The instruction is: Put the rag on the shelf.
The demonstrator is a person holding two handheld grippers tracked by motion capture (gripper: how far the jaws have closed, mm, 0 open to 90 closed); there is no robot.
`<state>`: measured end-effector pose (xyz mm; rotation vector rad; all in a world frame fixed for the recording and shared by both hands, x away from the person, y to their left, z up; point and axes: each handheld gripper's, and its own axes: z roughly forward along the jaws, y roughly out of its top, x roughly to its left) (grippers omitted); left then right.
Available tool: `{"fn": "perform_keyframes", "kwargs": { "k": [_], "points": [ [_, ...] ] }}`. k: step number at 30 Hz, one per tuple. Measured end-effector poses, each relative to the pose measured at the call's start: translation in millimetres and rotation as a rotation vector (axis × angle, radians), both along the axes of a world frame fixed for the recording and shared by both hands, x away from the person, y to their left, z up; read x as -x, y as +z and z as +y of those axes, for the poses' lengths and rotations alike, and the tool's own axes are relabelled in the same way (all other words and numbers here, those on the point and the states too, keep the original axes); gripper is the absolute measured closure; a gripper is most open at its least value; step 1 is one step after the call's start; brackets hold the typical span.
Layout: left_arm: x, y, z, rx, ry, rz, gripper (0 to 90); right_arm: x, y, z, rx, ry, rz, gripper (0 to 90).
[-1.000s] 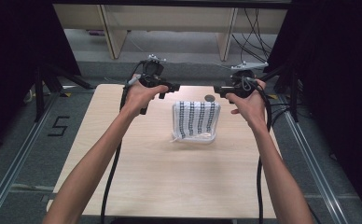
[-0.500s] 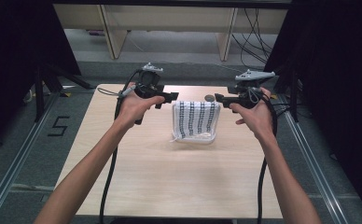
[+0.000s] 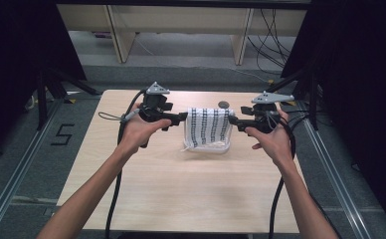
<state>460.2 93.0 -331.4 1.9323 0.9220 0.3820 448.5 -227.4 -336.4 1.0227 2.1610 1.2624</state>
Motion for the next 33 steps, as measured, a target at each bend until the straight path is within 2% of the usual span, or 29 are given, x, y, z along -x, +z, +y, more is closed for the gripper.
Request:
{"fn": "perform_keyframes", "kwargs": {
  "k": [1,2,4,6,7,9,11,13,14,15,16,17,18,19,21,22,24,25,26,27,28,29,30,31,32,33],
  "points": [
    [0.0,0.0,0.0,0.000,0.000,0.000,33.3,0.0,0.0,0.0,0.000,0.000,0.000,39.6],
    [2.1,-1.9,-0.4,0.014,0.004,-0.001,33.3,2.4,-0.8,0.6,-0.011,0.002,0.032,39.3],
    [5.6,-4.4,1.8,0.008,-0.010,0.001,31.9,3.1,-3.5,0.5,-0.012,0.014,0.016,38.2],
    [9.9,-7.6,3.3,0.019,-0.012,0.004,30.3,7.0,-5.6,2.0,-0.029,0.009,0.031,37.6],
    [12.2,-9.5,4.1,0.018,-0.015,0.004,30.2,7.5,-6.4,1.1,-0.015,0.023,0.018,37.2],
    [17.0,-12.7,5.7,0.010,-0.019,0.003,29.0,13.4,-8.3,2.2,-0.026,0.030,0.017,35.6],
    [22.1,-16.1,6.3,0.025,-0.020,0.007,28.5,15.9,-7.9,1.7,-0.026,0.034,0.024,35.1],
    [26.2,-18.0,8.9,0.014,-0.033,0.008,27.6,19.0,-9.4,2.4,-0.024,0.040,0.004,34.3],
    [27.9,-19.4,8.3,0.029,-0.028,0.008,27.2,21.8,-9.6,3.2,-0.033,0.039,0.021,33.7],
    [29.7,-20.6,10.4,0.015,-0.044,0.008,26.8,23.1,-10.4,3.6,-0.035,0.037,0.013,33.4],
    [31.2,-22.2,10.6,0.021,-0.043,0.007,26.6,24.8,-11.1,3.3,-0.035,0.042,0.009,32.9],
    [32.5,-23.3,12.1,0.006,-0.048,0.004,26.2,27.7,-11.2,3.6,-0.041,0.044,0.018,32.4],
    [34.1,-25.0,12.6,0.021,-0.048,0.005,25.5,28.9,-12.5,3.5,-0.044,0.044,0.002,32.1],
    [35.4,-26.3,14.0,0.025,-0.048,0.004,25.3,32.0,-12.5,3.0,-0.045,0.042,0.017,31.9],
    [37.3,-28.3,17.2,0.018,-0.053,0.005,25.3,35.8,-13.8,1.4,-0.043,0.045,0.016,31.8],
    [38.3,-29.5,17.7,0.034,-0.049,0.007,25.3,37.7,-14.8,1.4,-0.047,0.047,0.021,31.6],
    [40.3,-30.9,19.7,0.035,-0.046,0.007,25.1,40.6,-16.8,0.8,-0.047,0.050,0.022,31.4],
    [41.1,-31.5,20.9,0.039,-0.050,0.007,25.1,40.7,-18.5,0.6,-0.044,0.052,0.002,31.4],
    [41.7,-31.8,22.8,0.028,-0.056,0.005,25.0,43.0,-19.6,1.5,-0.056,0.048,0.020,31.3],
    [42.8,-33.0,22.6,0.037,-0.044,0.001,25.1,42.8,-19.4,-0.3,-0.032,0.059,0.008,31.3],
    [43.3,-34.0,23.6,0.029,-0.047,0.004,25.1,44.3,-21.4,1.9,-0.059,0.053,0.023,31.2],
    [43.7,-35.1,25.0,0.020,-0.050,0.001,25.0,43.8,-21.8,1.1,-0.050,0.068,0.016,31.2],
    [44.4,-36.5,26.1,0.019,-0.047,0.002,25.0,46.4,-21.8,1.7,-0.052,0.051,0.028,30.9],
    [45.1,-38.2,26.9,0.025,-0.047,0.005,25.0,46.8,-23.1,2.7,-0.062,0.048,0.015,30.8],
    [45.8,-39.6,28.1,0.025,-0.051,0.007,25.0,46.5,-23.2,1.5,-0.050,0.067,0.011,30.9],
    [46.7,-40.8,29.0,0.025,-0.049,0.005,25.0,48.5,-24.3,2.6,-0.061,0.059,0.017,30.8]
  ]
}}
